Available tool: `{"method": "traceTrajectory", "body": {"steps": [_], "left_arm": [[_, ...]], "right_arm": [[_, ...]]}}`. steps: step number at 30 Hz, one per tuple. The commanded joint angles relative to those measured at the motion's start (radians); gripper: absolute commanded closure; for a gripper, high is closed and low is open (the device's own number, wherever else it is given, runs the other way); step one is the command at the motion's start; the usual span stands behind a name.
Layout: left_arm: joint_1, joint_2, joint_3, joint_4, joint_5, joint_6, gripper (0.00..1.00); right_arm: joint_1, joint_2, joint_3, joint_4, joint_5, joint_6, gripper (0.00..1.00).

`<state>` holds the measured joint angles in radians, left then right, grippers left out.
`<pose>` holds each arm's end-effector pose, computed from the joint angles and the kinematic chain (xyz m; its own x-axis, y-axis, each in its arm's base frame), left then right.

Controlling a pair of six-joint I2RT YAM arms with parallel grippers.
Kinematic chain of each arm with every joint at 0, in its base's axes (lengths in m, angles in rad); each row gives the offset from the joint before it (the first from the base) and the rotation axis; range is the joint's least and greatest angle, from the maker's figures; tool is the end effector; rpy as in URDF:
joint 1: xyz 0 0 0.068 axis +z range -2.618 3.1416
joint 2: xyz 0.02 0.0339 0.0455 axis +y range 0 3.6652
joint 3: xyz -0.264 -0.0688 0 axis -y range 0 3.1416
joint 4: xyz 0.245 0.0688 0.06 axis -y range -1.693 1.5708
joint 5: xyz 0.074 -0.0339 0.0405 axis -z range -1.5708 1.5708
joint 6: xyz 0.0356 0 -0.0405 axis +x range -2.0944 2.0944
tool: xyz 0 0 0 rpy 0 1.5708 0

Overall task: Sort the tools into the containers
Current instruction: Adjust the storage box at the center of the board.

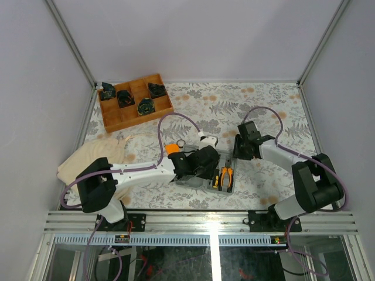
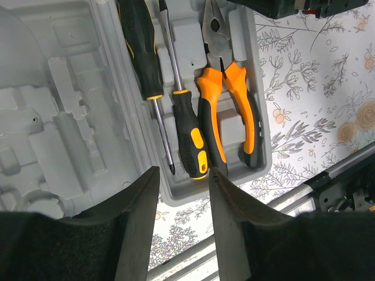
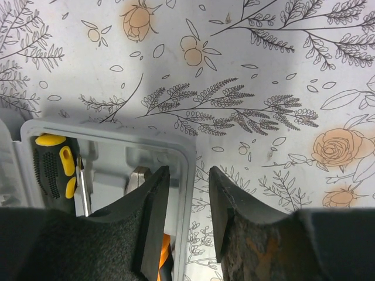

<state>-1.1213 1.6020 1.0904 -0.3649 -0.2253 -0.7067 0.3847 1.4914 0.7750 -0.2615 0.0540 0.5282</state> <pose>0.1552 -0.3035 0.2262 -0.7837 0.1678 -0.5981 0.4036 0.8695 -0.2849 0.2644 0.1050 0.1702 -0.8387 0.2034 -0.5052 0.0879 0.9660 0.2429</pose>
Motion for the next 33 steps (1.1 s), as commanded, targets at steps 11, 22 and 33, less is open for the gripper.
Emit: {"method": "traceTrajectory", "body": {"steps": [11, 22, 33], "left_arm": [[-0.008, -0.002, -0.031, 0.06, 0.011, -0.017, 0.64], [-0.008, 0.045, -0.032, 0.055, 0.048, 0.027, 0.65], [-0.02, 0.11, 0.0, 0.058, 0.078, 0.056, 0.66]], "right_arm": [[-0.004, -0.154, -0.237, 0.196, -0.061, 0.25, 0.91], [-0.004, -0.441, -0.49, 0.286, -0.093, 0.541, 0.74], [-0.003, -0.565, -0.367, 0.059, 0.015, 0.397, 0.59]]}}
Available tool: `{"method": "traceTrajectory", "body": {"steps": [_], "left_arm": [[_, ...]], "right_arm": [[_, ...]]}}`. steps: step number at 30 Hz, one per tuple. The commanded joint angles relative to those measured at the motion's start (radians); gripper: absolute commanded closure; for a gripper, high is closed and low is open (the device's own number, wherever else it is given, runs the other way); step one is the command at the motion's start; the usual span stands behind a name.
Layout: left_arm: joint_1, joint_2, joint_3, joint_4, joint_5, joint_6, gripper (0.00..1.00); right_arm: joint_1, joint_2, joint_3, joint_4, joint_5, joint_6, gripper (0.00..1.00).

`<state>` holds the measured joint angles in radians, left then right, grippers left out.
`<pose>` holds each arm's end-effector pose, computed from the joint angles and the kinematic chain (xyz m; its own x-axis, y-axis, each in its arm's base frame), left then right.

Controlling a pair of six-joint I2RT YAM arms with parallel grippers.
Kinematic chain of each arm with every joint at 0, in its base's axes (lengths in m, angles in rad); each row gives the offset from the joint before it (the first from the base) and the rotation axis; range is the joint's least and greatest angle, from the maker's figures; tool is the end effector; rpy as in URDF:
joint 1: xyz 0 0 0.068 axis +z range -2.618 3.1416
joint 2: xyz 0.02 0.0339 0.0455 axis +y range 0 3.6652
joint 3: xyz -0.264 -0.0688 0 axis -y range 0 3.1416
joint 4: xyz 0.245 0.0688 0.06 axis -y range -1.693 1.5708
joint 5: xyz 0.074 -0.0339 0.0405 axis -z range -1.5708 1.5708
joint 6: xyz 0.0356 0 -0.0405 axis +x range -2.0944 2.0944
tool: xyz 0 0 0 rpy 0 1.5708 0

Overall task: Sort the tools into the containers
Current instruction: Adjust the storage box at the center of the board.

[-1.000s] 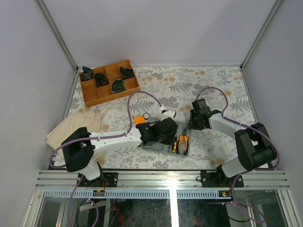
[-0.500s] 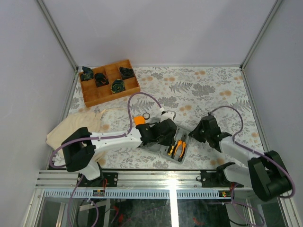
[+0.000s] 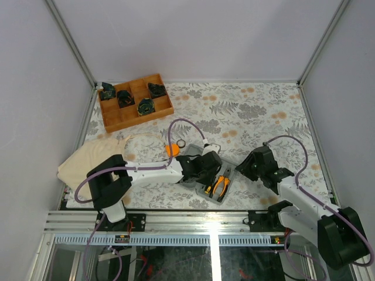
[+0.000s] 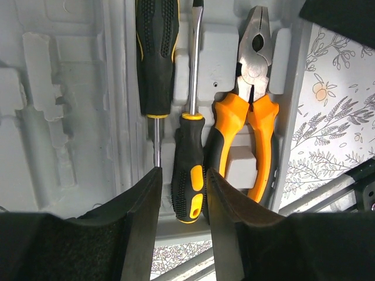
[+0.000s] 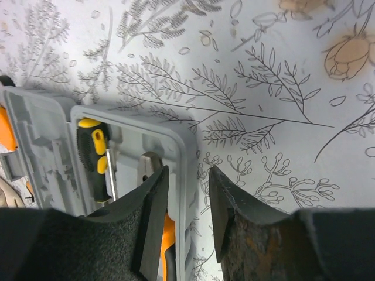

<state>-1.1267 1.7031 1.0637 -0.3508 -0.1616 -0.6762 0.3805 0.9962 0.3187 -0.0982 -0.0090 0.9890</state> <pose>0.1543 -0.3110 0.1859 -0.8142 0.2736 -0.5120 0.4407 0.8654 -0.2384 0.1700 0.0684 0.1515 -0.6725 0.6308 -0.3871 0.3358 0.7262 0.5999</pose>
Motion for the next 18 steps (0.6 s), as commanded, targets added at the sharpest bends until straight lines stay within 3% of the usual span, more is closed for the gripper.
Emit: {"method": "traceTrajectory", "body": {"steps": [1, 7, 12, 18], "left_arm": [[-0.019, 0.012, 0.027, 0.046, 0.014, 0.026, 0.66], [-0.033, 0.038, 0.036, 0.048, 0.012, 0.024, 0.67], [-0.038, 0.048, 0.025, 0.033, -0.015, 0.015, 0.7], [-0.039, 0.059, 0.003, 0.034, -0.021, 0.011, 0.84]], "right_arm": [[0.001, -0.089, 0.108, -0.131, 0.092, -0.085, 0.59], [0.001, -0.141, 0.173, -0.173, 0.094, -0.181, 0.58], [0.001, -0.07, 0.227, -0.142, -0.022, -0.243, 0.6], [0.0, 0.054, 0.278, -0.085, -0.159, -0.235, 0.67]]}}
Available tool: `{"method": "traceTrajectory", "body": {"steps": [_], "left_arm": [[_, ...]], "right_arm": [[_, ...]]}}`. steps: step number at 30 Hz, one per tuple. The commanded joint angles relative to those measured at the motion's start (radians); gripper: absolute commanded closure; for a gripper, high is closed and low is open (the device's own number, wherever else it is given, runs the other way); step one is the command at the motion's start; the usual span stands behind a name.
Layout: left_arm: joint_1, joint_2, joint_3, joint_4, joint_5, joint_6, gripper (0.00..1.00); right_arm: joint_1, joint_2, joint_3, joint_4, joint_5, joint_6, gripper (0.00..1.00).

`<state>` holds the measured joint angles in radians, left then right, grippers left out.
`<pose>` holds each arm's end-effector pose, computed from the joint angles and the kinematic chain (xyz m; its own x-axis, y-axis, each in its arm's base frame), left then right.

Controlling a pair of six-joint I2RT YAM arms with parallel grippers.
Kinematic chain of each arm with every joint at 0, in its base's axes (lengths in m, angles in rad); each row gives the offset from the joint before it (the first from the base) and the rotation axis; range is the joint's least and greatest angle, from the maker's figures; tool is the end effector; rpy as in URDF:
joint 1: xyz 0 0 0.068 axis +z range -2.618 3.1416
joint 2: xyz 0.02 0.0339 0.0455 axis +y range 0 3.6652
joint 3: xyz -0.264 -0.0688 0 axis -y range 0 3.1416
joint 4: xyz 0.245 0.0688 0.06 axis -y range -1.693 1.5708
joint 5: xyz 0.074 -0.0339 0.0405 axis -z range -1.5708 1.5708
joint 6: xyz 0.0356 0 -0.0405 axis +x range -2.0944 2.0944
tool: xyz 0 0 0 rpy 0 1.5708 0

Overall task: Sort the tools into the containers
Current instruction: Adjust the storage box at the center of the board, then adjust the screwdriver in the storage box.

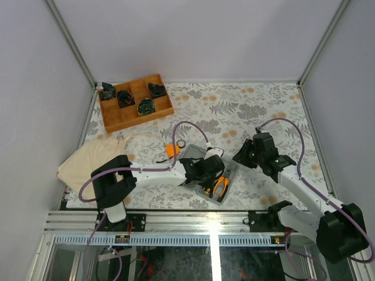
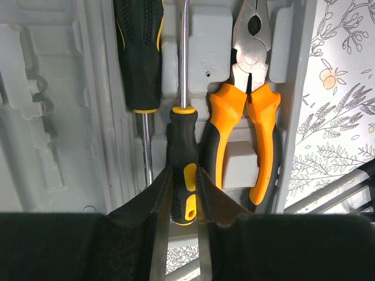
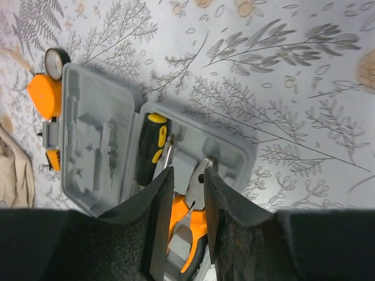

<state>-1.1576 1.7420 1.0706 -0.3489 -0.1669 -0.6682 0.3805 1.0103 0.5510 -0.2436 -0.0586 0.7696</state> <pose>0.1464 -0.3193 0.1752 -0.8065 0.3180 -0.4983 0.4695 0.8569 -0.2130 0.1937 0.0797 0.2115 -0.7179 0.4610 -0.5216 0.1216 0.8208 0.5581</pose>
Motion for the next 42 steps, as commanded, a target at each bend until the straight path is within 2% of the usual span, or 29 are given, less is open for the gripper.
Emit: {"method": "traceTrajectory", "body": {"steps": [1, 6, 15, 21, 39, 42], "left_arm": [[-0.01, 0.018, -0.007, 0.032, -0.014, 0.004, 0.85], [-0.011, 0.001, -0.012, 0.03, -0.003, 0.004, 0.86], [-0.008, -0.003, 0.102, -0.005, -0.022, 0.045, 0.71], [0.003, 0.033, 0.127, -0.002, -0.038, 0.06, 0.73], [0.01, 0.065, 0.05, 0.009, -0.062, 0.061, 0.79], [0.017, 0.076, 0.043, 0.018, -0.059, 0.062, 0.82]], "right_arm": [[0.0, 0.05, 0.045, 0.078, -0.124, -0.006, 0.67], [0.001, 0.106, 0.062, 0.095, -0.165, 0.008, 0.67], [0.0, 0.093, 0.052, 0.094, -0.154, 0.015, 0.63], [0.001, 0.102, 0.049, 0.097, -0.145, 0.023, 0.64], [0.002, 0.145, 0.067, 0.103, -0.153, 0.023, 0.67], [0.009, 0.162, 0.075, 0.098, -0.152, 0.02, 0.68]]}}
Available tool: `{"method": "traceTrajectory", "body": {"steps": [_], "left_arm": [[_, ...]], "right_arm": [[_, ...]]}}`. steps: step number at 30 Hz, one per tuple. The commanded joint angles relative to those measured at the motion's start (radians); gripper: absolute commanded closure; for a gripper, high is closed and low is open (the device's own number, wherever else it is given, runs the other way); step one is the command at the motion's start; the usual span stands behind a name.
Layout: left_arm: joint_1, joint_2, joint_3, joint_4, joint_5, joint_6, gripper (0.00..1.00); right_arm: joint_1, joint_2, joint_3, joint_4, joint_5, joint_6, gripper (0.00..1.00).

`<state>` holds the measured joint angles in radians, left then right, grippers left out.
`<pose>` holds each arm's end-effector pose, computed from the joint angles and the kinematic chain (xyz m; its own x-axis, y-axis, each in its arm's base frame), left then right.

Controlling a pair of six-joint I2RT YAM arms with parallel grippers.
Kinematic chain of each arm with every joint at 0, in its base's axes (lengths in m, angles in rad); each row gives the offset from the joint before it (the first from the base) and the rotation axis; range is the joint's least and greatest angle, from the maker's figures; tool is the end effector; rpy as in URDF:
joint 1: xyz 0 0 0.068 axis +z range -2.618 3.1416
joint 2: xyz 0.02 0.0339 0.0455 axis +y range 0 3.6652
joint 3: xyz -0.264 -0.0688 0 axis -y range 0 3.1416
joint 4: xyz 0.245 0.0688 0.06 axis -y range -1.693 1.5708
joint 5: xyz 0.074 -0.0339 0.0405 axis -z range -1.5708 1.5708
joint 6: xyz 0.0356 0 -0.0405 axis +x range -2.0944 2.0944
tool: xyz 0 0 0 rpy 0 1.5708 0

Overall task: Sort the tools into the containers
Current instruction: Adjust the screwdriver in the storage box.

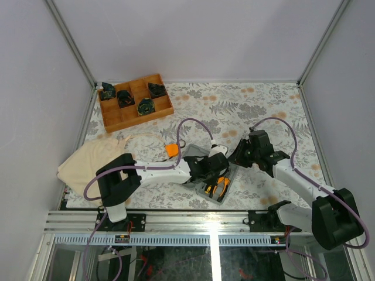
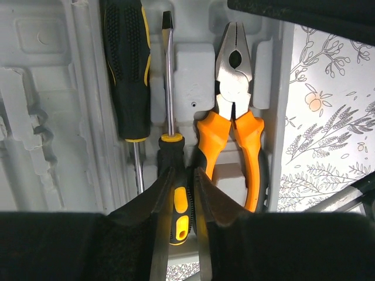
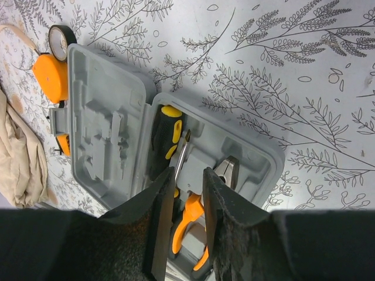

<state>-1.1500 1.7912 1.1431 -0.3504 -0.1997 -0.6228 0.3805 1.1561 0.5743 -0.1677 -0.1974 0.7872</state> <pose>0.1569 -0.3332 0.1795 -0.7752 0.3325 -0.5372 0.4907 0.8524 -0.1804 0.2119 0.0923 0.1964 -0.7989 0.4286 -0.4220 0.0970 0.7842 0.6129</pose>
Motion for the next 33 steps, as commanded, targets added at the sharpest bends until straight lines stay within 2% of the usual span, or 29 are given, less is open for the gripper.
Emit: {"method": "traceTrajectory", "body": {"steps": [1, 6, 15, 22, 33], "left_arm": [[0.013, 0.03, -0.033, 0.024, -0.026, 0.018, 0.84], [0.021, 0.045, -0.044, 0.033, -0.019, 0.024, 0.91], [0.022, 0.051, -0.078, 0.059, 0.009, 0.019, 0.95], [0.021, 0.052, -0.092, 0.083, 0.029, 0.015, 0.95], [0.022, 0.052, -0.106, 0.097, 0.048, 0.017, 0.96]], "right_arm": [[0.012, 0.022, 0.056, 0.019, -0.01, 0.004, 0.68], [0.064, 0.07, 0.097, -0.009, 0.037, 0.008, 0.71], [0.146, 0.133, 0.122, 0.0, 0.192, 0.094, 0.84], [0.166, 0.228, 0.132, 0.037, 0.193, 0.107, 0.85], [0.167, 0.287, 0.141, 0.047, 0.195, 0.099, 0.9]]}}
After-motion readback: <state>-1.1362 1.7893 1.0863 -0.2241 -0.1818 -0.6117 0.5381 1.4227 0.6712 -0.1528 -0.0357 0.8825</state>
